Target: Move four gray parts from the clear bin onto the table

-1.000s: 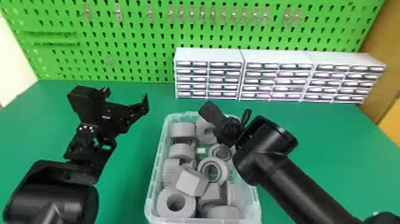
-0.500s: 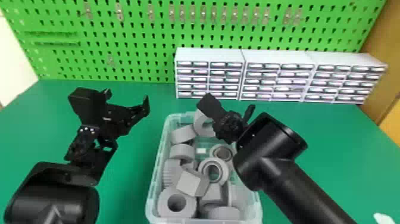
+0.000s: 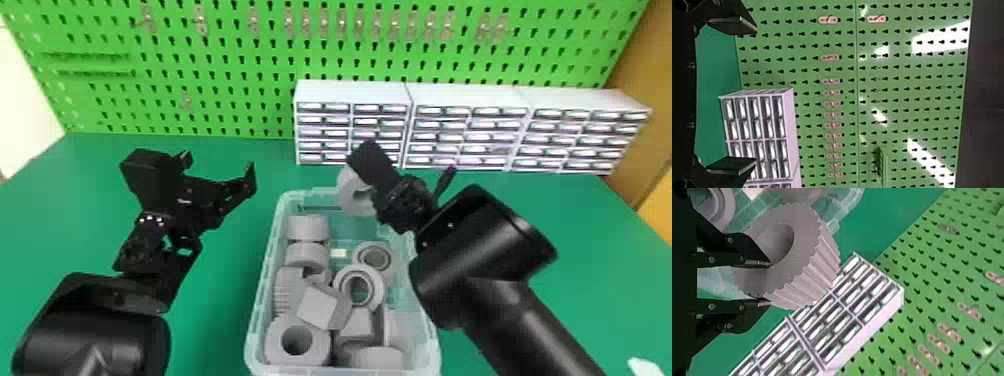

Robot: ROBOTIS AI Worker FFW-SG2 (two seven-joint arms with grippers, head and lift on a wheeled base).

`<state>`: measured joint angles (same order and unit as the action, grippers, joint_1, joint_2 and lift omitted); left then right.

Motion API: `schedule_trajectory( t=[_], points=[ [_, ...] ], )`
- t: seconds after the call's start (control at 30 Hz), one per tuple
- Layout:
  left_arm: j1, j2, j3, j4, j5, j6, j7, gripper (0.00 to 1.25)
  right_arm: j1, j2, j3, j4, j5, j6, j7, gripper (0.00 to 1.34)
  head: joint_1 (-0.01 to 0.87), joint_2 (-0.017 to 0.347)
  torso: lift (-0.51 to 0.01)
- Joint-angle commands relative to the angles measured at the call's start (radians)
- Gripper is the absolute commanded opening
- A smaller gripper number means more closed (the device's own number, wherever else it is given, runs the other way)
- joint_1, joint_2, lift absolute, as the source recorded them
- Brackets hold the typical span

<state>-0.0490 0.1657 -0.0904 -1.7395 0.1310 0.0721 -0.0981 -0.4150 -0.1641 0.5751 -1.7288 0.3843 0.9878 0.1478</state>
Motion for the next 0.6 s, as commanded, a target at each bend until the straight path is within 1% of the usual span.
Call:
schedule_trajectory(
  t=[0.0, 0.2, 0.27, 0.43, 0.57],
  points=[
    [0.0, 0.0, 0.0, 0.0, 0.002, 0.0, 0.0, 1.14, 0.039, -0.009, -0.057, -0.08, 0.025, 0.041, 0.001, 0.39, 0.678, 0.034, -0.05],
    [0.0, 0.0, 0.001, 0.0, 0.004, 0.0, 0.0, 1.14, 0.09, -0.02, -0.123, -0.172, 0.067, 0.097, -0.001, 0.39, 0.678, 0.034, -0.05],
    [0.0, 0.0, 0.0, 0.0, 0.004, 0.0, 0.0, 1.14, 0.113, -0.02, -0.156, -0.19, 0.073, 0.112, -0.001, 0.39, 0.678, 0.034, -0.05],
    [0.0, 0.0, 0.0, 0.0, 0.006, 0.0, 0.0, 1.14, 0.166, -0.006, -0.259, -0.215, 0.073, 0.121, -0.001, 0.39, 0.678, 0.034, -0.05],
    [0.0, 0.0, 0.0, 0.0, 0.007, 0.0, 0.0, 1.14, 0.191, 0.008, -0.33, -0.227, 0.065, 0.135, -0.001, 0.39, 0.678, 0.034, -0.05]
  ],
)
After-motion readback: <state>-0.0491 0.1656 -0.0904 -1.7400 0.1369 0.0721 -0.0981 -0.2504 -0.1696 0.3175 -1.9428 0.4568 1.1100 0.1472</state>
